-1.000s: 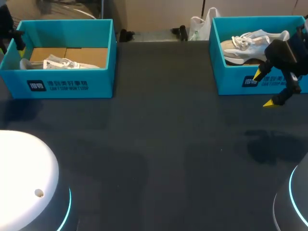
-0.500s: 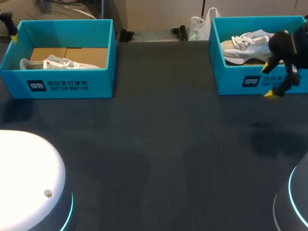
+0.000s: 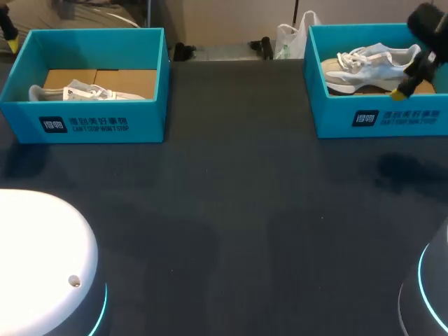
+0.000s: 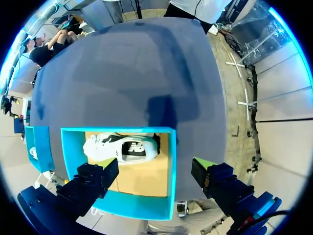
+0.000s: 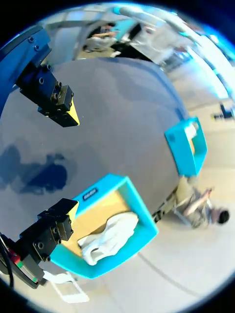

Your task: Take the shoe out of the shoebox, open the shoe tongue, remove and reinsert the insole, then place the shoe into the shoebox

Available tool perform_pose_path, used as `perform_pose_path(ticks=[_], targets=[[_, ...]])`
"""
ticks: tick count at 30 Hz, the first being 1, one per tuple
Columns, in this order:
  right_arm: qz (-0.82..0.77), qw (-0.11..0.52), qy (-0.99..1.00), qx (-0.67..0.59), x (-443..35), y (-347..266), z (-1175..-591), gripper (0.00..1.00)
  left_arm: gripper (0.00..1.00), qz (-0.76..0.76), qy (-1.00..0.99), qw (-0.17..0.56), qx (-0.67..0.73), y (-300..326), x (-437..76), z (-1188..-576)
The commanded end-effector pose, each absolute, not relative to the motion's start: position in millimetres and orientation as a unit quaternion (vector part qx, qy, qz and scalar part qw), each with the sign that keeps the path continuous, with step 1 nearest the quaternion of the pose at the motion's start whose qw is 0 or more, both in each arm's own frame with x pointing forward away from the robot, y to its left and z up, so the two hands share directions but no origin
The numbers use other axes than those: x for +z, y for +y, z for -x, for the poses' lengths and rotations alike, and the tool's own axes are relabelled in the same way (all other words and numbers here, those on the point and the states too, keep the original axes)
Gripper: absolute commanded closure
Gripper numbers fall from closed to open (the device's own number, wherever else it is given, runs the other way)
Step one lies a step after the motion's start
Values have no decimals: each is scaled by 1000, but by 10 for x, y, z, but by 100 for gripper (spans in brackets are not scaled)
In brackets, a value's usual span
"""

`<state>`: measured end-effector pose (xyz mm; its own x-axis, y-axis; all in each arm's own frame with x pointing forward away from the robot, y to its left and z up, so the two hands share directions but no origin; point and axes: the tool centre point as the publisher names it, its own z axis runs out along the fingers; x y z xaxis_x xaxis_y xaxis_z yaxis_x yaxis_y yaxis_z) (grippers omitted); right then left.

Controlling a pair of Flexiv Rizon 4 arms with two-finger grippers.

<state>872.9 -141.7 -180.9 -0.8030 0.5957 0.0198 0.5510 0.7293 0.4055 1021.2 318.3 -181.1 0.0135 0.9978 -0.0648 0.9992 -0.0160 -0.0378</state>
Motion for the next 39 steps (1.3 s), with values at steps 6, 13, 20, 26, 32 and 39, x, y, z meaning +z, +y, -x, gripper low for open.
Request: perform_pose_path(ticks=[6,13,20,26,32,39], targets=[[-537,79,825,156,-1614,-1746,-9175,0,0,-712,701,10,-34,3181,-1809,-10192],[-647,82,739,170,-1388,-1906,-9381,0,0,-712,701,10,-34,3181,-1809,-10192],[-647,82,739,170,-1388,-1906,-9381,0,0,-712,701,10,-34,3181,-1809,-10192],[-647,82,739,170,-1388,-1906,-9381,0,0,-712,701,10,-34,3181,-1809,-10192],[-647,82,739,170,-1388,-1906,-9381,0,0,-712,701,10,-34,3181,-1809,-10192],[-647,82,739,170,-1388,-1906,-9381,0,0,-712,701,10,-34,3181,-1809,-10192]])
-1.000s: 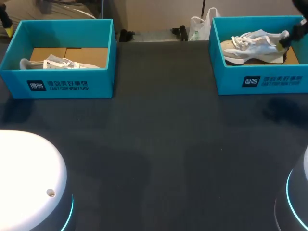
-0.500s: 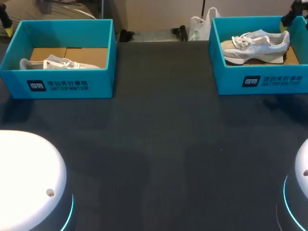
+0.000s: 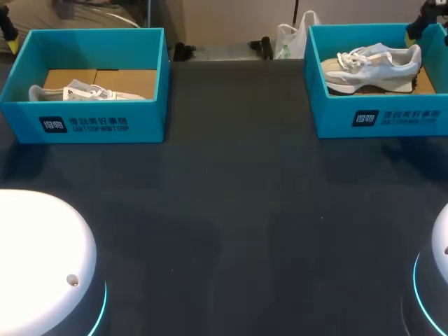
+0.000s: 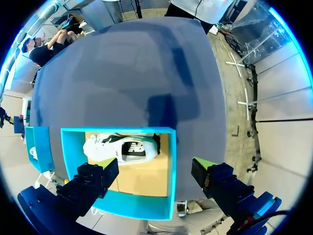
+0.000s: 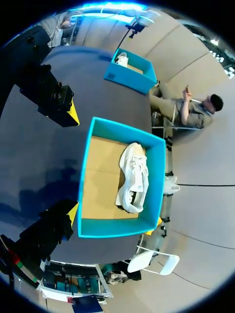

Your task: Take the shoe out of the shoebox, open the shoe tongue, remove and reinsert the insole, then place the shoe into the shoebox

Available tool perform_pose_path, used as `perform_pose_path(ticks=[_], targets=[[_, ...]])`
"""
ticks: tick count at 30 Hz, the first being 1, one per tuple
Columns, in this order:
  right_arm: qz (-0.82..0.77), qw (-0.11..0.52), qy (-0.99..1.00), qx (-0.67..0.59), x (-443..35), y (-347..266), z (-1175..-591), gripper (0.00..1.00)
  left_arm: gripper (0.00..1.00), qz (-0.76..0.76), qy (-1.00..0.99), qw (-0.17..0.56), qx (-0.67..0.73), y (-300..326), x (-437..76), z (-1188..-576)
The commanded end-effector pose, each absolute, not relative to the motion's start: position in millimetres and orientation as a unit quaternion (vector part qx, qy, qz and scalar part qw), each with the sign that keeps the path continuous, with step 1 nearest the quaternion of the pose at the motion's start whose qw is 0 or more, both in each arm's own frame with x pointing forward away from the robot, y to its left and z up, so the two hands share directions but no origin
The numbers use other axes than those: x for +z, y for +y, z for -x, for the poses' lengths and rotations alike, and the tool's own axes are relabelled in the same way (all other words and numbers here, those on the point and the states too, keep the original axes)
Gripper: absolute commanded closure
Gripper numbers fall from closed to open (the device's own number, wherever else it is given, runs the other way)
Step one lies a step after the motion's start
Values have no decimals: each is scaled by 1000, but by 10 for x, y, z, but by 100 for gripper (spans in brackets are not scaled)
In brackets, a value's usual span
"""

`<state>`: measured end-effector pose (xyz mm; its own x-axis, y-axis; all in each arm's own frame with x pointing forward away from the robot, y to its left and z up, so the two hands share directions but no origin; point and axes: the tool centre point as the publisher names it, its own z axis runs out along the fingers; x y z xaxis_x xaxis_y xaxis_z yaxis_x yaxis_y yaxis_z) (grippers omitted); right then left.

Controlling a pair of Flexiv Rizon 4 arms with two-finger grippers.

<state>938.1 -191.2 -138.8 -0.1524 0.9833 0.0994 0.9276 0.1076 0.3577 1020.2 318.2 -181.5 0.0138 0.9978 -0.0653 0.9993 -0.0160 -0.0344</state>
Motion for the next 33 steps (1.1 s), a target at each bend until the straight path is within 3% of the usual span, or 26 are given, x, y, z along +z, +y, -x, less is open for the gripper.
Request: perform_pose_path(ticks=[1,6,14,22,33], targets=[[-647,82,739,170,-1388,-1906,-9381,0,0,-712,701,10,-34,3181,-1809,-10192],[-647,82,739,170,-1388,-1906,-9381,0,0,-712,701,10,-34,3181,-1809,-10192],[-645,153,724,193,-1490,-2126,-9847,0,0,-712,701,10,-34,3181,-1809,-10192],[-644,175,720,191,-1619,-2279,-10249,0,0,-712,701,10,-34,3181,-1809,-10192],[-639,144,740,151,-1935,-2448,-10738,0,0,-712,701,10,-34,3181,-1809,-10192]])
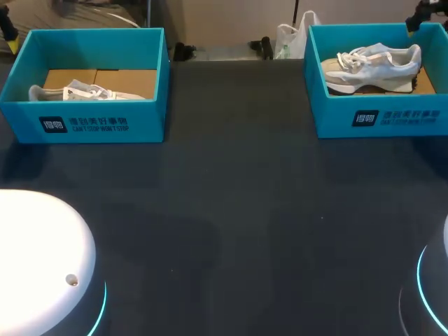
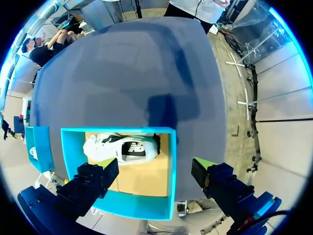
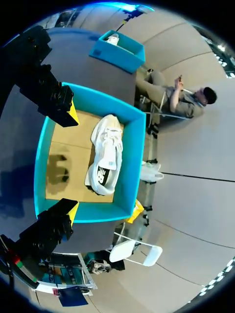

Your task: Take the shoe out of the shoebox, open the shoe tongue, remove and reinsert the insole, then place the shoe into the shoebox

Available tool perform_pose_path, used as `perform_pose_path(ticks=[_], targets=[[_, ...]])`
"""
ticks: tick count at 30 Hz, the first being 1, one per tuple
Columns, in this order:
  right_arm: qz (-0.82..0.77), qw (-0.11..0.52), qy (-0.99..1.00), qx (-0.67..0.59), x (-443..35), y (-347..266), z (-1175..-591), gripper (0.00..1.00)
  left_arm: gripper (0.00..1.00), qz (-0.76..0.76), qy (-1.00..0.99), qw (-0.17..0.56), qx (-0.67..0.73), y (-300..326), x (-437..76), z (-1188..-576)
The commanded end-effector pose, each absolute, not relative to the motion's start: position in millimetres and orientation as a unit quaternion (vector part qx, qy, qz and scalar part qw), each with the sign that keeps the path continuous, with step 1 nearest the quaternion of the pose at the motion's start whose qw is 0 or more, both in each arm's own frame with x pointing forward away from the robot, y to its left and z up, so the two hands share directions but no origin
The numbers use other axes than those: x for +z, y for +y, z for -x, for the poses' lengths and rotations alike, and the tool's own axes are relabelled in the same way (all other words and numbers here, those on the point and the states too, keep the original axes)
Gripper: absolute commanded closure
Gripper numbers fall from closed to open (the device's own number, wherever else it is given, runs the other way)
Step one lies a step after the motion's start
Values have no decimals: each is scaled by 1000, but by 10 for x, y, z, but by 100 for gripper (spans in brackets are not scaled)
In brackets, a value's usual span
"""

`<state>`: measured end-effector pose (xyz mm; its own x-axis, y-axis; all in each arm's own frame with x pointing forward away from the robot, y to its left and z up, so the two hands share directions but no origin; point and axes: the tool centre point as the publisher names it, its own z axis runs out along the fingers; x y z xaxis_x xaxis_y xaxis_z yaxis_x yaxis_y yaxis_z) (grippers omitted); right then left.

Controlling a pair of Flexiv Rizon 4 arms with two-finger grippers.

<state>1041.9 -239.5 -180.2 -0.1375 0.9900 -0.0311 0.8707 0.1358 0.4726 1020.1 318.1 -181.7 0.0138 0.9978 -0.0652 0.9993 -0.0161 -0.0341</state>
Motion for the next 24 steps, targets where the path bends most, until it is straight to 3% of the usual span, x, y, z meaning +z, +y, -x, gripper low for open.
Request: perform_pose_path(ticks=[1,24], targets=[[-644,139,738,148,-1964,-2475,-10768,0,0,-712,701,10,-34,3181,-1809,-10192],[-701,38,710,54,-2574,-2914,-11350,0,0,-712,701,10,-34,3181,-1809,-10192]])
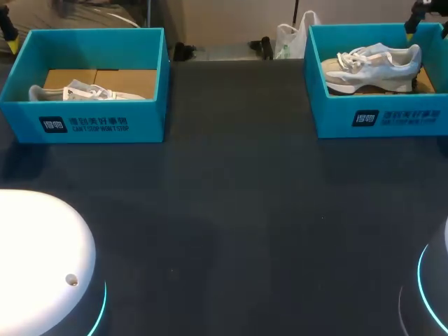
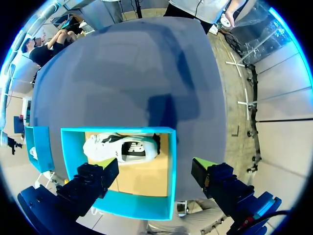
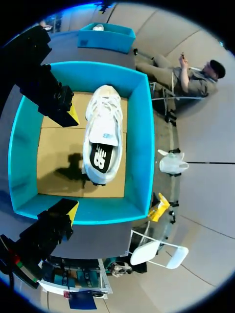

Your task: Take the shoe out of the shoebox, open the shoe tongue, remove and reinsert the insole, then place the shoe into the shoebox

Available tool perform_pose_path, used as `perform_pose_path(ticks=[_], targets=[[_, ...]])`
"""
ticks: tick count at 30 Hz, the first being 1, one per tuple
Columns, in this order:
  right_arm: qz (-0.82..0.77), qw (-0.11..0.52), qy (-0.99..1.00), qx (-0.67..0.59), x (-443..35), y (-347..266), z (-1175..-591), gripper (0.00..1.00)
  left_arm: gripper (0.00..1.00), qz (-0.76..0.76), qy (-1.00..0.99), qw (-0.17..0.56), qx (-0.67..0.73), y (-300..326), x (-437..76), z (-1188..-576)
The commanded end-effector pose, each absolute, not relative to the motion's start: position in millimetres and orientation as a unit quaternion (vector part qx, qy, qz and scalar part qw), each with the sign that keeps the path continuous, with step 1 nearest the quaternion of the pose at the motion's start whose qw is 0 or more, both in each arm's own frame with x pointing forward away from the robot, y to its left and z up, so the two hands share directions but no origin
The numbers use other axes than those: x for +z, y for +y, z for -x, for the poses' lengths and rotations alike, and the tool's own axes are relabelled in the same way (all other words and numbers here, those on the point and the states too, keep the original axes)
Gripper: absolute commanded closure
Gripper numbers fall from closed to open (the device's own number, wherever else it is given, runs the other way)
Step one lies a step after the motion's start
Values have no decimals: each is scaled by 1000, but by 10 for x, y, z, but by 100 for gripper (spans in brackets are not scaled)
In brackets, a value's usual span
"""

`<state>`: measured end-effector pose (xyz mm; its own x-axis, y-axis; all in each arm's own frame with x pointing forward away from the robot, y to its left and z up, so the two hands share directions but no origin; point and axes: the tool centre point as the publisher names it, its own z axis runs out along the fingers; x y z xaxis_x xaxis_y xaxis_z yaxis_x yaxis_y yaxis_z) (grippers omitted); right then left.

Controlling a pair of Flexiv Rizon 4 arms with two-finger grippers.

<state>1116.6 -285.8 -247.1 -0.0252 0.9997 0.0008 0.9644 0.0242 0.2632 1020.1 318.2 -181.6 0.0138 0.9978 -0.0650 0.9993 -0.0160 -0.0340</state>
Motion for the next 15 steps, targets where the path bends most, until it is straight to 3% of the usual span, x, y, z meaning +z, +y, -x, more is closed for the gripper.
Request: perform_pose_path(ticks=[1,15], targets=[[-703,35,708,55,-2588,-2912,-11362,0,0,-712,701,10,-34,3181,-1809,-10192],[-727,34,685,30,-2980,-2969,-11609,0,0,-712,701,10,-34,3181,-1809,-10192]])
